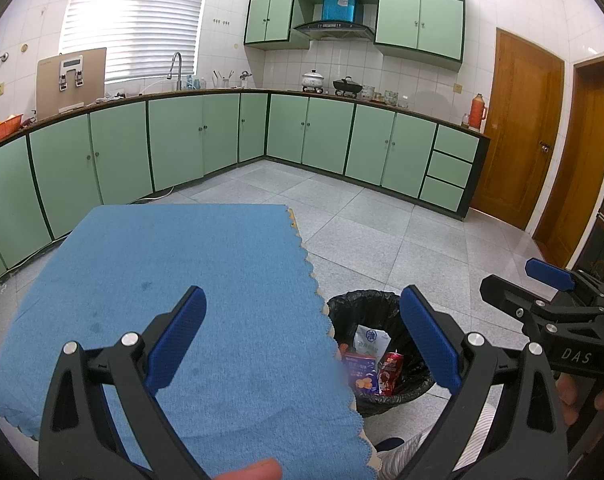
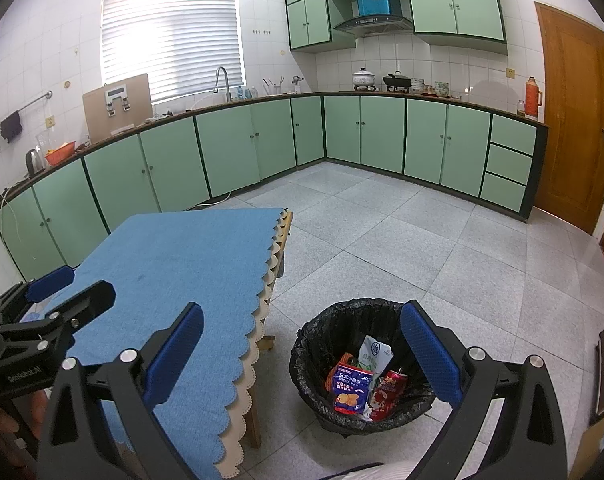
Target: Collect trash
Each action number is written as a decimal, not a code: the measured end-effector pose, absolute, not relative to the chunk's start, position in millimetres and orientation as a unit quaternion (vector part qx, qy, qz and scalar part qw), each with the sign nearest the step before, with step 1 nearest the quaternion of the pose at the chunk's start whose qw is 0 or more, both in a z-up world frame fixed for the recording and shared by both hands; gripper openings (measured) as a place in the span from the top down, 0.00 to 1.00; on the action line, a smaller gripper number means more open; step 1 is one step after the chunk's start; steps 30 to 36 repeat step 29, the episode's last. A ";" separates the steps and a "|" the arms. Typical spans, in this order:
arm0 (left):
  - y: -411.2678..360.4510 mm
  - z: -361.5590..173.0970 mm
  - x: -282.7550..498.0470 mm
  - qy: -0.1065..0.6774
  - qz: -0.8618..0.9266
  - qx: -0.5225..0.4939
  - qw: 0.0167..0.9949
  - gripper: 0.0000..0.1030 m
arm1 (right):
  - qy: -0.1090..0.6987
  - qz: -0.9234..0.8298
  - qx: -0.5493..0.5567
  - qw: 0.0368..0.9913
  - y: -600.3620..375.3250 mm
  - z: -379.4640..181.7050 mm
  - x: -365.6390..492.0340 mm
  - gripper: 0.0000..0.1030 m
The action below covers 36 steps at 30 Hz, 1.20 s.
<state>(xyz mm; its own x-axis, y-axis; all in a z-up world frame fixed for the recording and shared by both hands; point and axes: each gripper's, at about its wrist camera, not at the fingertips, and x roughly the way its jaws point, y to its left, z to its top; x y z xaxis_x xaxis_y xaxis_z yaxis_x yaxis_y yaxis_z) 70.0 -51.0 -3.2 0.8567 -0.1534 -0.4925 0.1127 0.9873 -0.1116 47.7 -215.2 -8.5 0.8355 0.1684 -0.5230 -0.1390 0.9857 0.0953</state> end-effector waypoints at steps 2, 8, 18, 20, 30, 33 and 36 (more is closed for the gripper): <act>-50.9 -3.2 70.0 0.259 -0.069 -0.039 0.963 0.08 | 0.275 0.080 0.027 0.958 -215.2 -8.5 47.7 0.06; -48.9 -4.6 70.9 0.261 -0.070 -0.040 0.962 0.08 | 0.277 0.081 0.026 0.957 -213.9 -7.3 49.8 0.06; -43.0 -9.6 72.2 0.263 -0.069 -0.042 0.961 0.08 | 0.280 0.081 0.027 0.956 -217.0 -9.1 53.2 0.06; -43.2 -9.4 72.2 0.263 -0.069 -0.042 0.961 0.08 | 0.280 0.081 0.027 0.956 -216.9 -9.1 53.4 0.06; -41.5 -12.1 75.1 0.266 -0.067 -0.042 0.961 0.08 | 0.279 0.081 0.027 0.956 -217.1 -9.2 53.3 0.06; -41.5 -12.1 75.1 0.266 -0.067 -0.042 0.961 0.08 | 0.279 0.081 0.027 0.956 -217.1 -9.2 53.3 0.06; -41.5 -12.1 75.1 0.266 -0.067 -0.042 0.961 0.08 | 0.279 0.081 0.027 0.956 -217.1 -9.2 53.3 0.06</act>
